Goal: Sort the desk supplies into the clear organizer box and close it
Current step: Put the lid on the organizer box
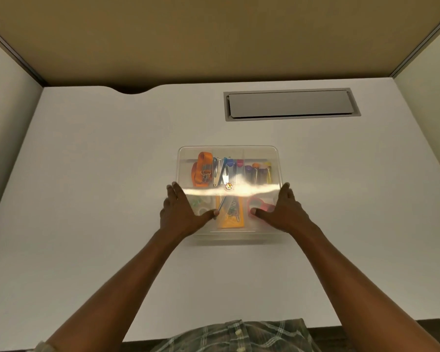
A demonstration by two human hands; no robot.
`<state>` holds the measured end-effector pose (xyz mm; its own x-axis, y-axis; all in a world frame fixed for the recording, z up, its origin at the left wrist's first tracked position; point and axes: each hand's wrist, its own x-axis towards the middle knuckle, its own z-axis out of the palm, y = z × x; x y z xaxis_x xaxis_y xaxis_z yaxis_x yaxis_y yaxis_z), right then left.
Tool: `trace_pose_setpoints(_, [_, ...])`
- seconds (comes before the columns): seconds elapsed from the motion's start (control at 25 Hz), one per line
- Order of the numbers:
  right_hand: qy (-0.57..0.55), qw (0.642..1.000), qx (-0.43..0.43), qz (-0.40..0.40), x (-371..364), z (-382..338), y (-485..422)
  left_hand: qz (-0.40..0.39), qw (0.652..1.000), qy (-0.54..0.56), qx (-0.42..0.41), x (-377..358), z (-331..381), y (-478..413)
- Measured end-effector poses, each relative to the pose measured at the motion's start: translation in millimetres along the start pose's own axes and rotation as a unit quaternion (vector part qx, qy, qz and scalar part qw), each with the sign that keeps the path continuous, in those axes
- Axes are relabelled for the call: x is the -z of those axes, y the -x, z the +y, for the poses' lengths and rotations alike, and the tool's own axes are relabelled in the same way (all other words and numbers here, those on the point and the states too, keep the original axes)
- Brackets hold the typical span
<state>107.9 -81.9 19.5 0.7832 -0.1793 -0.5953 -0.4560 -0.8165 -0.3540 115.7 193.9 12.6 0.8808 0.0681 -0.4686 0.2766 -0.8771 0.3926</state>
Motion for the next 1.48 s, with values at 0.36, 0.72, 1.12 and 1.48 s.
trace_pose_setpoints(0.36, [0.129,0.977,0.113,0.123,27,-42,-73,0.075,0.984,-0.107,-0.124,25,28,-99])
trace_pose_setpoints(0.72, [0.156,0.961,0.130,0.187,5,-41,-90,0.166,0.959,-0.156,-0.171,0,22,-110])
trace_pose_setpoints(1.12, [0.131,0.954,0.145,0.229,-4,-38,-89,0.195,0.959,-0.118,-0.170,-5,19,-108])
trace_pose_setpoints(1.48, [-0.004,0.964,0.162,0.209,3,-19,-63,0.218,0.967,-0.086,-0.104,-9,14,-69])
